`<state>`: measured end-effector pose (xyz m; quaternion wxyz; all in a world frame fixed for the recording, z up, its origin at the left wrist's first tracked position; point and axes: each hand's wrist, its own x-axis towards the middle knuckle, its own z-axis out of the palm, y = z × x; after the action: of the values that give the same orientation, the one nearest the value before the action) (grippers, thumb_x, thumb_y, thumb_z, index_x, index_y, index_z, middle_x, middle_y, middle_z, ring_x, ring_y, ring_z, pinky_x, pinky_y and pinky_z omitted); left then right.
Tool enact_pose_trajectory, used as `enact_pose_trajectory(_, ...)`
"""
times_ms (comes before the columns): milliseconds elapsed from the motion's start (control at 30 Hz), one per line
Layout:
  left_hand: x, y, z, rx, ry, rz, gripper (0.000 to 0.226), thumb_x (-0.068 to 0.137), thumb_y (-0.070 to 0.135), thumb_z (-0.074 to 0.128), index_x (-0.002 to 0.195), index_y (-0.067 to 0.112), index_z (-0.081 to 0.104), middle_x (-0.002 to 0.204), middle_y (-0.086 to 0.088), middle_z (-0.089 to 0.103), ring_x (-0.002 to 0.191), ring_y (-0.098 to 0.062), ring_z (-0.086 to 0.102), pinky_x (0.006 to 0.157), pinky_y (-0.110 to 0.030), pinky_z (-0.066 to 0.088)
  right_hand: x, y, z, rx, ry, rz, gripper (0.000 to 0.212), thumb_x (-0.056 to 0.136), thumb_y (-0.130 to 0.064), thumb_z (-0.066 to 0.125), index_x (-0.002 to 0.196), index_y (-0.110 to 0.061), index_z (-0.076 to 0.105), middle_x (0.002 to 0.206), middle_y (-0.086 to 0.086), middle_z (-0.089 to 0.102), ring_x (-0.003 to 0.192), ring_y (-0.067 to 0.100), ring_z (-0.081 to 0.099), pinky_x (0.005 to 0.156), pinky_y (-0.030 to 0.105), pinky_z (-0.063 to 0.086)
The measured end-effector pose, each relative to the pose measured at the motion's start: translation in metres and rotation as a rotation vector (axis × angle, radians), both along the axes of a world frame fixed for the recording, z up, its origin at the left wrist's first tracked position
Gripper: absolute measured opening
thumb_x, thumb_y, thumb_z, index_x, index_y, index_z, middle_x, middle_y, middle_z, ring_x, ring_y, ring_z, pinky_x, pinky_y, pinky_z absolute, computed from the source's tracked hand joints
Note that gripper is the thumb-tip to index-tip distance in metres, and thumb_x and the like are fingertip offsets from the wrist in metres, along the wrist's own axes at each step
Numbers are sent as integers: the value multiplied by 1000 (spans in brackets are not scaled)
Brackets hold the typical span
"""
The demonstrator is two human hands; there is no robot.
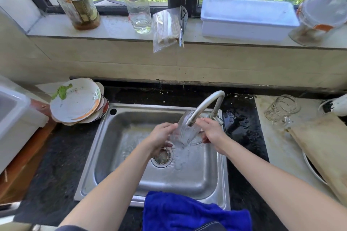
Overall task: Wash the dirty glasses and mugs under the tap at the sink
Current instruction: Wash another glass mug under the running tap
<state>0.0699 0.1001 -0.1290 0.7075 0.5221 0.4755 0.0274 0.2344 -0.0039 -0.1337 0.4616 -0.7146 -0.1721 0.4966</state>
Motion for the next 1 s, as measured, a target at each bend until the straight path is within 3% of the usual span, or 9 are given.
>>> enact_pose_trajectory(133, 13, 15, 18, 214, -65, -166, 32, 97, 22, 53, 129, 18, 57, 122, 0, 60, 106, -16, 58, 83, -33, 47, 8, 2, 5, -92, 51, 181, 38, 74, -45, 74, 100, -17, 69, 75, 2, 56, 45, 8, 41, 42, 22, 34)
enact_pose_trajectory(233, 20, 14, 24, 96, -97, -224, 32, 100, 27, 48, 113, -1, 59, 105, -9, 66, 91, -20, 61, 80, -37, 50, 6, 2, 9, -108, 169, 159, 39, 76, -42, 75, 104, -16, 68, 79, 3, 62, 48, 8, 41, 46, 22, 34)
enact_pose_trajectory(433, 18, 8, 6, -40, -112, 74, 25, 102, 29, 40, 105, 9, 55, 97, -8, 61, 84, -19, 56, 74, -35, 49, -2, -13, 4, -73, 247, -11, 32, 97, -37, 55, 80, -10, 61, 68, 2, 65, 51, 11, 57, 44, 24, 46)
enact_pose_trajectory(500, 26, 0, 0, 95, -18, 127, 31, 100, 34, 44, 118, 10, 51, 118, -9, 58, 99, -18, 55, 89, -38, 48, -6, -8, 8, -73, 221, -60, 33, 99, -32, 52, 76, -10, 59, 62, 1, 65, 48, 12, 57, 45, 25, 52)
enact_pose_trajectory(567, 31, -16, -2, 298, 6, 55, 63, 91, 43, 54, 142, 13, 34, 140, -7, 41, 123, -18, 44, 106, -41, 38, -5, -1, 13, -75, 199, -136, 32, 99, -30, 52, 75, -10, 58, 56, 0, 61, 46, 12, 57, 49, 27, 55)
enact_pose_trajectory(667, 33, -32, -9, 500, -20, -92, 90, 79, 57, 57, 149, 13, 22, 147, -12, 34, 134, -26, 36, 111, -47, 32, -2, 0, 14, -72, 111, -172, 33, 99, -28, 50, 75, -9, 59, 55, 0, 55, 44, 10, 55, 53, 29, 56)
enact_pose_trajectory(833, 52, -13, -12, 557, 257, -31, 58, 94, 28, 50, 146, 16, 29, 139, -15, 41, 127, -33, 43, 94, -36, 37, -15, -9, 9, -33, -17, -50, 39, 101, -29, 48, 74, -4, 60, 64, 7, 57, 49, 10, 56, 54, 28, 54)
enact_pose_trajectory(900, 54, -22, -10, 639, 238, -61, 55, 93, 30, 50, 143, 18, 31, 132, -13, 40, 119, -32, 48, 87, -32, 37, -13, -5, 12, -36, -12, -119, 37, 102, -29, 47, 78, -4, 60, 67, 9, 56, 57, 15, 57, 61, 33, 58)
enact_pose_trajectory(1000, 45, -46, -17, 711, 110, -173, 68, 93, 41, 50, 150, 22, 18, 142, -8, 31, 124, -23, 42, 100, -33, 36, -9, -2, 16, -37, 50, -190, 36, 102, -27, 46, 78, -4, 59, 68, 10, 57, 63, 20, 59, 69, 37, 60)
